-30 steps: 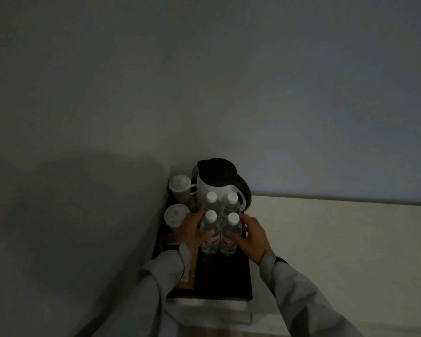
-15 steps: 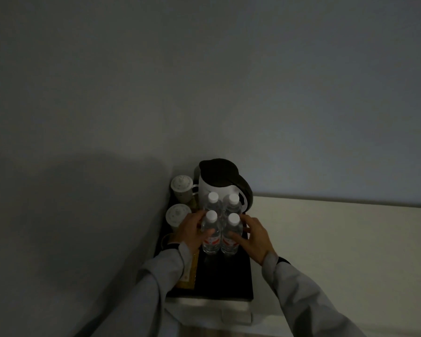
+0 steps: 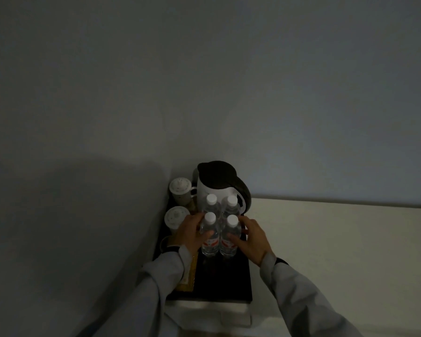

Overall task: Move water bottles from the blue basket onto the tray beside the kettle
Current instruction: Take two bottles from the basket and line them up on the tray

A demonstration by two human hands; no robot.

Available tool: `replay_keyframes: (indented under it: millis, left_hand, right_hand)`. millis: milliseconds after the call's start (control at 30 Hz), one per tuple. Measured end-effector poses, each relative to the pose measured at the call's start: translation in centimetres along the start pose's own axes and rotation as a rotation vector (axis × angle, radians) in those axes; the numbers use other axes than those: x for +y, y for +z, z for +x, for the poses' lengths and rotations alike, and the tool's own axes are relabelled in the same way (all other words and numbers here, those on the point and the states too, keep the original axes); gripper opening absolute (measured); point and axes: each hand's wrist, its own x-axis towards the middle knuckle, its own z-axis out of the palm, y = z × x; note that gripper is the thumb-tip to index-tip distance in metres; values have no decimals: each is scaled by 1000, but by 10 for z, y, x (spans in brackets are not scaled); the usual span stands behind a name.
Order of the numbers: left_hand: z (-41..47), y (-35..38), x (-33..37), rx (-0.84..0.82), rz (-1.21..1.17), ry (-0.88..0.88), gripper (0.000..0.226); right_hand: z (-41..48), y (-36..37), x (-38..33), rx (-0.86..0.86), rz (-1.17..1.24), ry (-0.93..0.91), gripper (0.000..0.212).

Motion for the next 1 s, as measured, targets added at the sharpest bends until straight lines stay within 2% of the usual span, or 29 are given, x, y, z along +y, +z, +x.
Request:
replay_keyframes:
  millis: [333,1000]
  left_hand:
    - [0,1,-1,5,-1,-40,56]
    - [-6,-3,4,1,27,-9,55]
  right_hand:
    - [-2,2,-4,8,-20,22,54]
    - [-1,-1,-11,19,-34,35,52]
